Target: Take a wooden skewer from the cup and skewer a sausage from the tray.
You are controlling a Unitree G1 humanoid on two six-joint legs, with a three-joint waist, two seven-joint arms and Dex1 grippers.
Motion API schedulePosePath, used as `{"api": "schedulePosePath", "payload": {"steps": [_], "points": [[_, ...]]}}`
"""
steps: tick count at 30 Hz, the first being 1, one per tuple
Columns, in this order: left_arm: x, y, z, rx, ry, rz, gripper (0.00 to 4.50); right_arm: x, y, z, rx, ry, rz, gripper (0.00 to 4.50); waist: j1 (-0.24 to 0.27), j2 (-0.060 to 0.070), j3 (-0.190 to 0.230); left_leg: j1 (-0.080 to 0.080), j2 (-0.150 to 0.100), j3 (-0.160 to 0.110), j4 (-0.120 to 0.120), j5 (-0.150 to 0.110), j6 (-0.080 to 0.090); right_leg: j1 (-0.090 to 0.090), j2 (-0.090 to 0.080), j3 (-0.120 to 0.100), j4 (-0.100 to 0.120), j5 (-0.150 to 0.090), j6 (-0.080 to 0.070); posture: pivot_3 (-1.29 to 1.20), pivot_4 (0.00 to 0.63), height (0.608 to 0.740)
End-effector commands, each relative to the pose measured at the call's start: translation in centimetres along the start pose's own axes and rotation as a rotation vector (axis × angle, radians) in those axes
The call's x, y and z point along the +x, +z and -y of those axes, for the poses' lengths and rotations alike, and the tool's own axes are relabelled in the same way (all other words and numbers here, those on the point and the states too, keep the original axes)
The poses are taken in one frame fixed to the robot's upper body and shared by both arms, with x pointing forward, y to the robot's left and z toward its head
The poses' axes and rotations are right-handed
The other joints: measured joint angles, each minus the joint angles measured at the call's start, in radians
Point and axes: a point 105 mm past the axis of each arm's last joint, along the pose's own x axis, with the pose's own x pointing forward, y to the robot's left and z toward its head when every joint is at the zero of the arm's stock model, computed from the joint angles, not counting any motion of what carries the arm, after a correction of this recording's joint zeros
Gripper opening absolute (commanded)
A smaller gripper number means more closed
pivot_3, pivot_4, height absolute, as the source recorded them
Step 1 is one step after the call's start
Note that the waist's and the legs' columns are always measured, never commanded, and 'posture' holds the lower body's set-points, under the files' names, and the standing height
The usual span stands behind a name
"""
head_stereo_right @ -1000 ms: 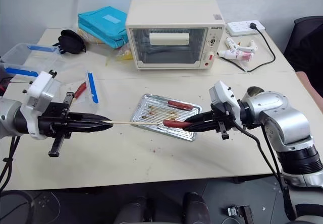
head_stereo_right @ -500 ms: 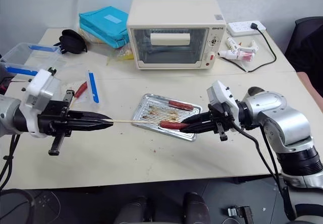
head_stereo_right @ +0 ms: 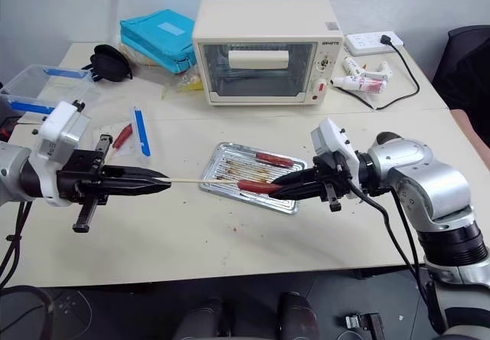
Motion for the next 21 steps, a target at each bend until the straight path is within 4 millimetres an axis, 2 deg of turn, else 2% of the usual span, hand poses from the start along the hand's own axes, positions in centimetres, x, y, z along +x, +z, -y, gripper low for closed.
{"api": "schedulePosePath", "payload": {"steps": [1,21], "points": [[0.3,0.4,0.5,0.031,-0.018,-0.004,0.0,0.2,2.4,-0.9,-0.093,0.047,0.051,0.27,0.0,0.0,0.0,0.0,0.0,0.0,0.0,0.0,0.0,0.0,0.0,0.0,0.0,0.0,0.0,0.0,0.15,0.74],[1.6,0.1,0.9,0.039,-0.129,-0.03,0.0,2.1,2.8,-2.7,-0.21,0.178,0.028,0.27,0.0,0.0,0.0,0.0,0.0,0.0,0.0,0.0,0.0,0.0,0.0,0.0,0.0,0.0,0.0,0.0,0.15,0.74]]}}
